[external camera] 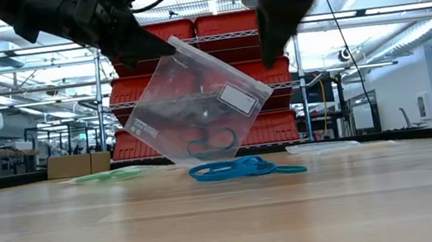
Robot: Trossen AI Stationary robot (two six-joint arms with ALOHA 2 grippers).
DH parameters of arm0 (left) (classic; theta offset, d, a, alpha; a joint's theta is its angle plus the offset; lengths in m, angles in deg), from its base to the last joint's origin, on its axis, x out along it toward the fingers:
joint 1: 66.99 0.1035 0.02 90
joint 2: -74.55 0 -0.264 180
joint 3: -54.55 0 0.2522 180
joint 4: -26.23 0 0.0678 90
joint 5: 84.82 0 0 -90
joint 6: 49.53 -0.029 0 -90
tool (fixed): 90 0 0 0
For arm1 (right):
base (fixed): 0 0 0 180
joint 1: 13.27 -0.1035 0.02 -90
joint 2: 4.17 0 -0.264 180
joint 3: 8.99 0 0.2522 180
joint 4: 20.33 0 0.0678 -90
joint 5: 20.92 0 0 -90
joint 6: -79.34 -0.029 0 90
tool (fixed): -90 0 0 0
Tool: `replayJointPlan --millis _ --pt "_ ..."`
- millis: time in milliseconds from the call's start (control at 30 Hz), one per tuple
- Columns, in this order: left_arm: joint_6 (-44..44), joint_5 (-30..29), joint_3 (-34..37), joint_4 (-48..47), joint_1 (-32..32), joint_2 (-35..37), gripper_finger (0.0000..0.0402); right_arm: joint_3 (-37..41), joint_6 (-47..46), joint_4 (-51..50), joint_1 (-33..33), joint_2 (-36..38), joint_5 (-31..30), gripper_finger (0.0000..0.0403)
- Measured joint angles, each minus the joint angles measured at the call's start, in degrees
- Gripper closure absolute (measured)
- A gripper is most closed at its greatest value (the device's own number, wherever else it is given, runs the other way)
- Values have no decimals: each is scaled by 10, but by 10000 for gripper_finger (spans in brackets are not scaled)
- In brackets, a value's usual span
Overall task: Sort rubber bands
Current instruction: Put the blue rubber band in the transparent zip bag
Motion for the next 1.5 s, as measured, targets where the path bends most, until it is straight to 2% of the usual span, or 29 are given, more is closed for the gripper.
replayJointPlan --millis 100,200,367,500,633,733,800,867,967,1100,1267,1500 --pt "0 0 0 4 0 0 402 82 -97 115 -20 0 23 379" --pt "0 0 0 4 0 0 402 140 -177 197 -30 -4 20 367" --pt "1 0 0 6 0 0 402 198 -264 280 -35 -5 16 304" --pt "1 0 0 6 0 0 402 206 -284 287 -42 -25 -17 228" --pt "0 0 0 6 0 0 402 201 -284 304 -46 -52 -24 161" --pt "-1 0 0 7 0 0 402 199 -271 322 -46 -67 -32 131" --pt "-2 -1 0 7 0 0 402 198 -270 324 -47 -78 -37 127" --pt "-3 -4 0 7 0 0 402 198 -274 325 -45 -89 -44 137" --pt "-4 -5 0 7 0 0 402 196 -278 318 -46 -105 -76 177" --pt "-4 -7 0 6 0 0 402 195 -275 310 -46 -120 -98 263" --pt "-4 -7 0 6 0 0 402 197 -257 301 -43 -109 -98 382" --pt "-2 -7 0 6 0 0 402 205 -241 226 -40 -41 -71 397"
